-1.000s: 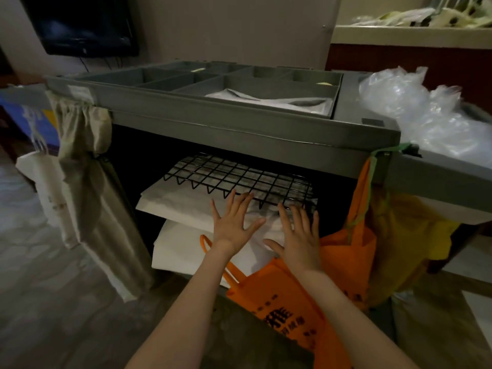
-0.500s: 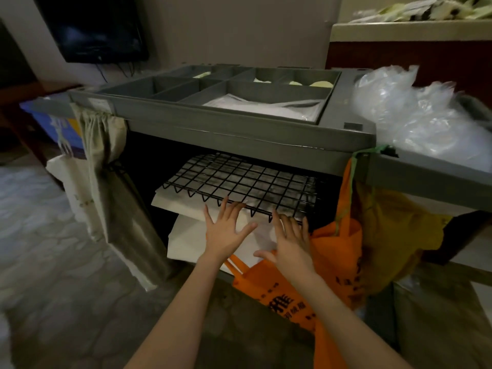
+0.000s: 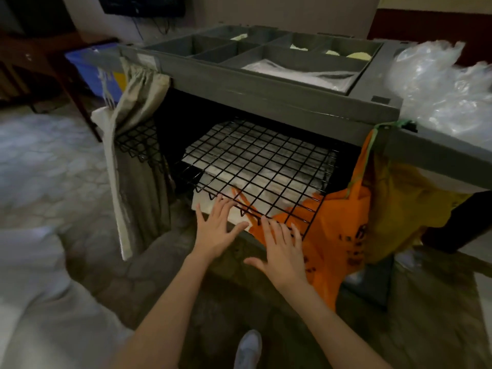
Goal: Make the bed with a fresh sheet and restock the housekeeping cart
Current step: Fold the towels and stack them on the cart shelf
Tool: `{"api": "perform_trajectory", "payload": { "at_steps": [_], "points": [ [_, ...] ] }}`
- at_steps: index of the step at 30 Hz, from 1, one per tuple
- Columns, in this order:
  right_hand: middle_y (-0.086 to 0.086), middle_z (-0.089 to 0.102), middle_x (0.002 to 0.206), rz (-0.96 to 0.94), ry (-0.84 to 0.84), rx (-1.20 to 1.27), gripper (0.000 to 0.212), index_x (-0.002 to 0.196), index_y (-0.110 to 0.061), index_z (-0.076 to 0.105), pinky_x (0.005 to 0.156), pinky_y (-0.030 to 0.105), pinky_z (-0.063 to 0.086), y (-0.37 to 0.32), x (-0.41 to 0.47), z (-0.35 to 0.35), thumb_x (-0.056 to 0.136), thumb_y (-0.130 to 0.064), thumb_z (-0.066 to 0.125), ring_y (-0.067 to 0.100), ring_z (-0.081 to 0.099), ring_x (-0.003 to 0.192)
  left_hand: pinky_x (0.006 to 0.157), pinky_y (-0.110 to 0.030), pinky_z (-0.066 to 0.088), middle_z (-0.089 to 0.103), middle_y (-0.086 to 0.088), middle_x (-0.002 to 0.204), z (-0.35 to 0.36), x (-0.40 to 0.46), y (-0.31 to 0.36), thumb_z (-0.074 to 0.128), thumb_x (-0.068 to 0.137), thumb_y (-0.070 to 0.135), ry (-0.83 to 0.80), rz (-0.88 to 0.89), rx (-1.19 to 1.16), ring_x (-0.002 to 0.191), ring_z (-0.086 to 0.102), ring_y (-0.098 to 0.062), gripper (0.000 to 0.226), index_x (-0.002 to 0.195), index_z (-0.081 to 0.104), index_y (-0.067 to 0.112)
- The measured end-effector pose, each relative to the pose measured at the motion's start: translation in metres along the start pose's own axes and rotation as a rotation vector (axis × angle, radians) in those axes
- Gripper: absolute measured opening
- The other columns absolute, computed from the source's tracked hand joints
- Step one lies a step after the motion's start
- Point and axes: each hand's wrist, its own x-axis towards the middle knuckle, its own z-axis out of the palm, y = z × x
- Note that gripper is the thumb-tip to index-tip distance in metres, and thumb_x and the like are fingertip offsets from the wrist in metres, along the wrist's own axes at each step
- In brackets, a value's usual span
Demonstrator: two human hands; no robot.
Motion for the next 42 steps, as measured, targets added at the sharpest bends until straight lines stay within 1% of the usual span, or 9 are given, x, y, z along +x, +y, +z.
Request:
{"api": "perform_trajectory", "payload": {
  "at_steps": [7, 12, 17, 23, 29, 32, 36, 40, 42],
  "points": [
    [0.009, 0.059, 0.129, -0.019, -0.039, 0.005, 0.103, 0.135, -0.01, 0.049, 0.102, 0.048, 0.038, -0.032, -0.037, -0.006, 0.06, -0.08, 0.054, 0.026, 0.057, 0.118, 0.112, -0.051, -0.022, 0.013, 0.01, 0.158, -0.014, -0.046, -0.012, -0.014, 0.065, 0.088, -0.044, -0.062, 0.048, 0.144, -0.007, -0.003, 0.105, 0.146, 0.022, 0.032],
    [0.014, 0.039, 0.147, -0.086, -0.118, -0.058, 0.105, 0.144, -0.009, 0.033, 0.109, 0.052, 0.021, -0.032, -0.038, -0.013, 0.067, -0.075, 0.059, 0.03, 0.037, 0.136, 0.11, -0.048, -0.024, -0.015, 0.011, 0.158, -0.037, -0.08, -0.012, -0.014, 0.061, 0.09, -0.04, -0.121, -0.043, 0.139, -0.023, -0.004, 0.099, 0.146, -0.008, 0.039],
    [0.012, 0.012, 0.155, -0.093, -0.18, -0.077, 0.097, 0.149, -0.012, 0.019, 0.112, 0.06, 0.012, -0.039, -0.046, -0.03, 0.078, -0.072, 0.048, 0.029, 0.014, 0.144, 0.111, -0.045, -0.024, -0.013, 0.018, 0.155, -0.057, -0.186, -0.029, -0.001, 0.074, 0.085, 0.053, -0.273, -0.11, 0.141, -0.023, -0.003, 0.079, 0.143, -0.007, 0.046],
    [0.014, 0.03, 0.152, -0.179, -0.164, 0.068, 0.089, 0.146, -0.009, 0.029, 0.11, 0.06, 0.015, -0.125, -0.107, -0.047, 0.078, -0.062, 0.054, 0.029, 0.024, 0.141, 0.115, -0.049, -0.007, 0.004, 0.017, 0.155, -0.083, -0.342, -0.059, 0.003, 0.076, 0.086, 0.155, -0.637, -0.133, 0.145, -0.003, -0.007, 0.082, 0.144, 0.005, 0.041],
    [0.01, 0.039, 0.147, -0.33, -0.487, 0.23, 0.078, 0.143, -0.015, 0.029, 0.11, 0.058, 0.017, -0.246, -0.227, -0.038, 0.087, -0.068, 0.019, 0.027, 0.025, 0.137, 0.116, -0.047, -0.007, 0.013, 0.008, 0.158, -0.087, -0.514, -0.086, 0.011, 0.075, 0.082, 0.152, -1.025, -0.139, 0.144, -0.003, -0.006, 0.079, 0.142, 0.007, 0.041],
    [0.012, 0.041, 0.146, -0.379, -0.63, 0.31, 0.081, 0.143, -0.016, 0.031, 0.105, 0.06, 0.026, -0.3, -0.285, -0.036, 0.087, -0.072, 0.013, 0.031, 0.031, 0.134, 0.115, -0.037, -0.006, 0.023, -0.003, 0.155, -0.081, -0.58, -0.093, 0.013, 0.085, 0.077, 0.156, -1.046, -0.127, 0.143, 0.006, -0.011, 0.07, 0.146, 0.001, 0.047],
    [-0.004, -0.008, 0.158, -0.339, -0.825, 0.516, 0.101, 0.148, -0.03, -0.008, 0.116, 0.042, 0.014, -0.357, -0.333, -0.049, 0.066, -0.088, -0.01, 0.022, 0.012, 0.146, 0.115, -0.036, -0.006, 0.031, -0.007, 0.153, -0.098, -0.603, -0.099, 0.025, 0.088, 0.067, 0.247, -1.129, -0.052, 0.143, 0.014, -0.019, 0.067, 0.146, 0.026, 0.036],
    [-0.008, 0.03, 0.153, -0.034, -1.112, 0.847, 0.091, 0.146, -0.036, 0.023, 0.113, 0.032, 0.026, -0.367, -0.342, -0.06, 0.07, -0.086, 0.023, 0.012, 0.034, 0.136, 0.115, -0.046, 0.016, 0.021, -0.011, 0.155, -0.108, -0.63, -0.082, 0.034, 0.081, 0.064, 0.377, -1.323, -0.233, 0.145, 0.014, -0.023, 0.076, 0.145, 0.032, 0.024],
    [-0.008, 0.031, 0.152, -0.016, -1.203, 0.832, 0.09, 0.145, -0.037, 0.025, 0.113, 0.036, 0.027, -0.367, -0.341, -0.069, 0.068, -0.083, 0.032, 0.014, 0.035, 0.136, 0.108, -0.032, 0.029, 0.013, -0.014, 0.154, -0.106, -0.643, -0.064, 0.061, 0.087, 0.043, 0.514, -1.396, -0.456, 0.142, 0.02, -0.028, 0.063, 0.142, 0.033, 0.03]
  ]
}}
